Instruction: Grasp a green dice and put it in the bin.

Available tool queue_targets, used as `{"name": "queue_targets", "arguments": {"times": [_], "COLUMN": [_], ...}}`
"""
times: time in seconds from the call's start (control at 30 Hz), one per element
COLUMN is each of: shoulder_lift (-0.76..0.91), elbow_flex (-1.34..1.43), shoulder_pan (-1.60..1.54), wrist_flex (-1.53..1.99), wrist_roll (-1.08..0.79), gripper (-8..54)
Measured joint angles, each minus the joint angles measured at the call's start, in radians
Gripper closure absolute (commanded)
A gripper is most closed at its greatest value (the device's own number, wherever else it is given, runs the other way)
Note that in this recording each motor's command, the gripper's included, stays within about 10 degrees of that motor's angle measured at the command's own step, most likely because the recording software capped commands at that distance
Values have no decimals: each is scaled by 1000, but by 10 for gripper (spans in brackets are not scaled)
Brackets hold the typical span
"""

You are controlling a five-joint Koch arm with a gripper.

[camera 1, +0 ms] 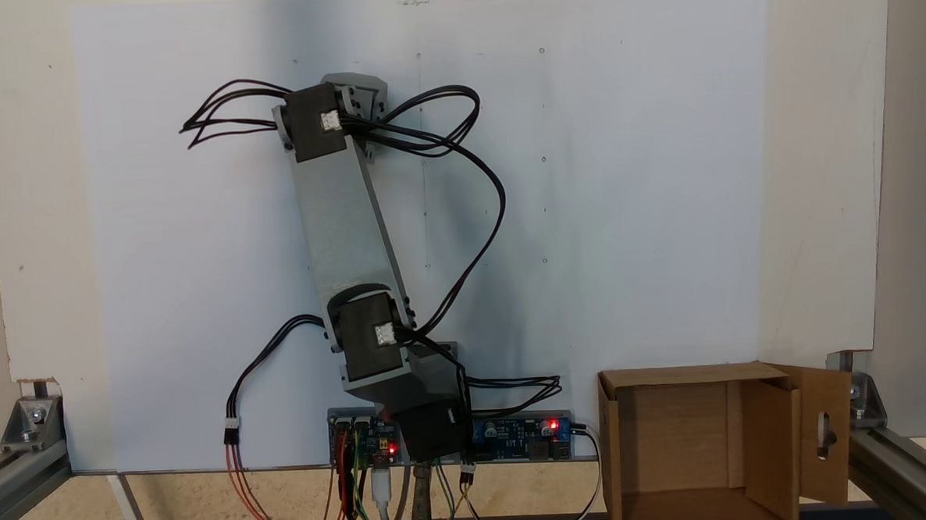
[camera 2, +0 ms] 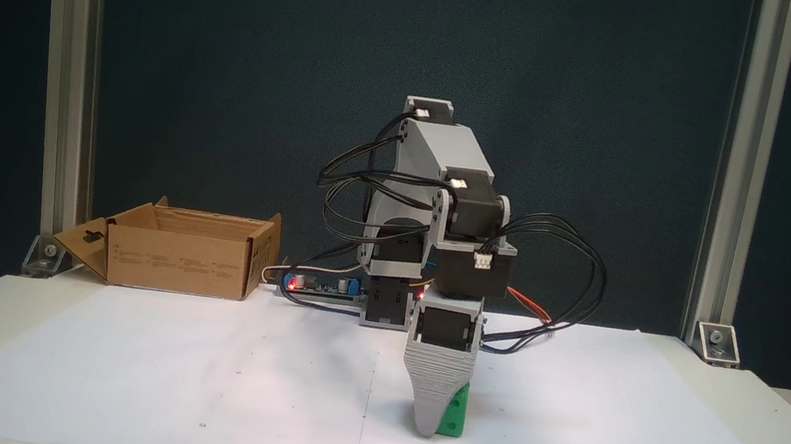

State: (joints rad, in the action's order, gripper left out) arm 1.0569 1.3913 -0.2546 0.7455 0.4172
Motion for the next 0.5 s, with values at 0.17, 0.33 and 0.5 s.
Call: {"name": "queue_targets", "arguments": {"times": [0.17,0.33,0.5], "shoulder_lift": [0,0,21], "elbow_flex": [0,0,2], "shoulder_pan": [0,11,21], "wrist_flex": [0,0,9], "wrist_roll": [0,0,0], "gripper": [333,333,333]}}
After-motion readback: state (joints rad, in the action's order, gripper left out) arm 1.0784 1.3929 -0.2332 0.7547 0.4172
